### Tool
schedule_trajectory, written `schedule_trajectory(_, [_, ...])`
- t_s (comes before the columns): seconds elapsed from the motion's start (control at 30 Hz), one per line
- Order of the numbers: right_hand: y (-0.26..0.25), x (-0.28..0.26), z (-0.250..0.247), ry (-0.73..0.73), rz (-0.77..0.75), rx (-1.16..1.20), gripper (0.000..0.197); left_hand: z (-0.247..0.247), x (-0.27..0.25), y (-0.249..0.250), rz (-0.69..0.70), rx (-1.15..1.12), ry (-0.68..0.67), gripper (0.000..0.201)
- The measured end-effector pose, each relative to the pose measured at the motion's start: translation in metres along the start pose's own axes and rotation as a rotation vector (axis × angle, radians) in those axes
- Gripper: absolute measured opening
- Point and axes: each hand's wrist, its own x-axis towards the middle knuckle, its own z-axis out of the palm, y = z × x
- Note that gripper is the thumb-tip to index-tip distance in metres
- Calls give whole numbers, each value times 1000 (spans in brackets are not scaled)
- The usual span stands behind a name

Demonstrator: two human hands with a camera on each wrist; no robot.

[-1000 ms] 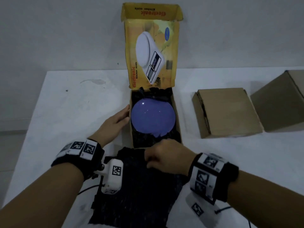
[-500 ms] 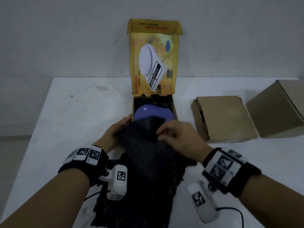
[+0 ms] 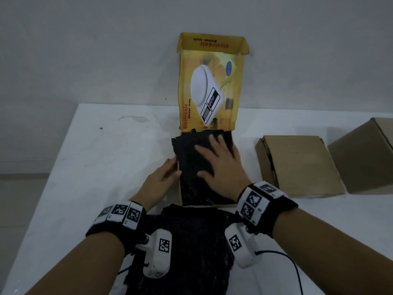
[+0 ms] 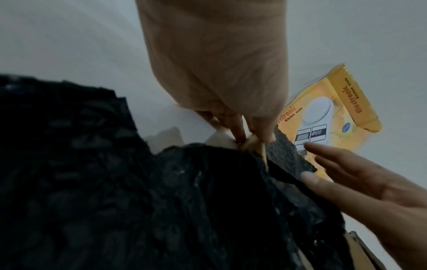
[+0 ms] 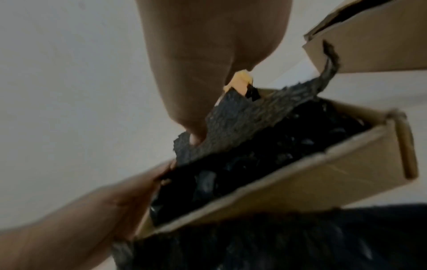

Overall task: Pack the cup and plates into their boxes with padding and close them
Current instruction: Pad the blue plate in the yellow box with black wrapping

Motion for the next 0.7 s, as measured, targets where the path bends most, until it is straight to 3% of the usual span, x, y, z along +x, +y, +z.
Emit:
schedule_trajectory(0.07, [1,3,17,-143,-149,-69,69,1,0,-1,-14,-38,17,49])
schedule_trajectory(0.1, [4,4,23,-196,-155,-80,69,1,0,-1,-19,-42,18,49])
schedule_trajectory(0.27, [6,10,37,-390,110,-24,80,2,-2,0,22,17,1,55])
schedule_trajectory(0.57, [-4,10,38,-338,193,51,77,4,-2,2,19,29,5,56])
schedule_trajectory(0.7, [-2,-5,14,-131,125,225,57,1,0,-1,25,40,0,57])
